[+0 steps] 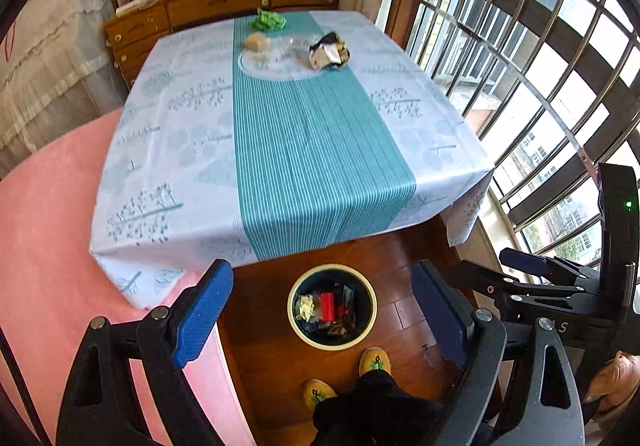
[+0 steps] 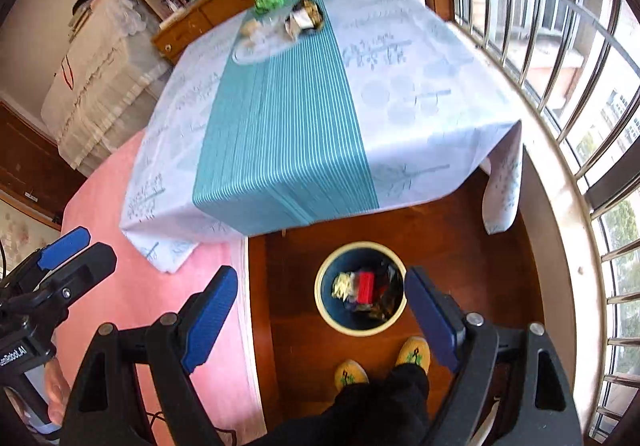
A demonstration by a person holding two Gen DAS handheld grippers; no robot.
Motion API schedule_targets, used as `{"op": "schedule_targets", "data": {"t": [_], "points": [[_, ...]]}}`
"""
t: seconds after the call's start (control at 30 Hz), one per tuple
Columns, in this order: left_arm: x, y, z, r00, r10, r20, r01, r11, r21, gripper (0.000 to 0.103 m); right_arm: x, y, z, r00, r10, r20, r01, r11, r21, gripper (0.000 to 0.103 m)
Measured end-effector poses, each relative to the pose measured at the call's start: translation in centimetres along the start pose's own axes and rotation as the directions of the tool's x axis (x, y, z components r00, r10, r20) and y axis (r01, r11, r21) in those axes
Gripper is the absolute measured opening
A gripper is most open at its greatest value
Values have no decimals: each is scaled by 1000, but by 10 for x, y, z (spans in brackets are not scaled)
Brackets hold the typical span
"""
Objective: Collect trash
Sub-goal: 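Raise both tools from the bin back toward the table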
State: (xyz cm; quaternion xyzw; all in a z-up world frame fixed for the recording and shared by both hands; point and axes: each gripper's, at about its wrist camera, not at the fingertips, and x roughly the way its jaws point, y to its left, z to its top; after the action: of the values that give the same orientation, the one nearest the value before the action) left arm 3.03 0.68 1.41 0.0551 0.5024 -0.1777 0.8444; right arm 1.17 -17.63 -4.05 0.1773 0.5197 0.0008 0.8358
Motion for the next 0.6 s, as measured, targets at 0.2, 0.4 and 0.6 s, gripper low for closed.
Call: {"op": "schedule_targets", "data": {"t": [0.2,0.4,0.6], "points": [[-51,1,26,991,-8,135,4,999,34,90,-50,22,30,984,-3,175,11,999,-47,86],[-85,1,47,972,-3,236,-9,999,48,90,-81,51,55,961,21,274,10,994,-112,86],[-99,7,63,958,5,287,-21,999,50,90,-88,71,77,956,34,290,10,989,-151,86]]}}
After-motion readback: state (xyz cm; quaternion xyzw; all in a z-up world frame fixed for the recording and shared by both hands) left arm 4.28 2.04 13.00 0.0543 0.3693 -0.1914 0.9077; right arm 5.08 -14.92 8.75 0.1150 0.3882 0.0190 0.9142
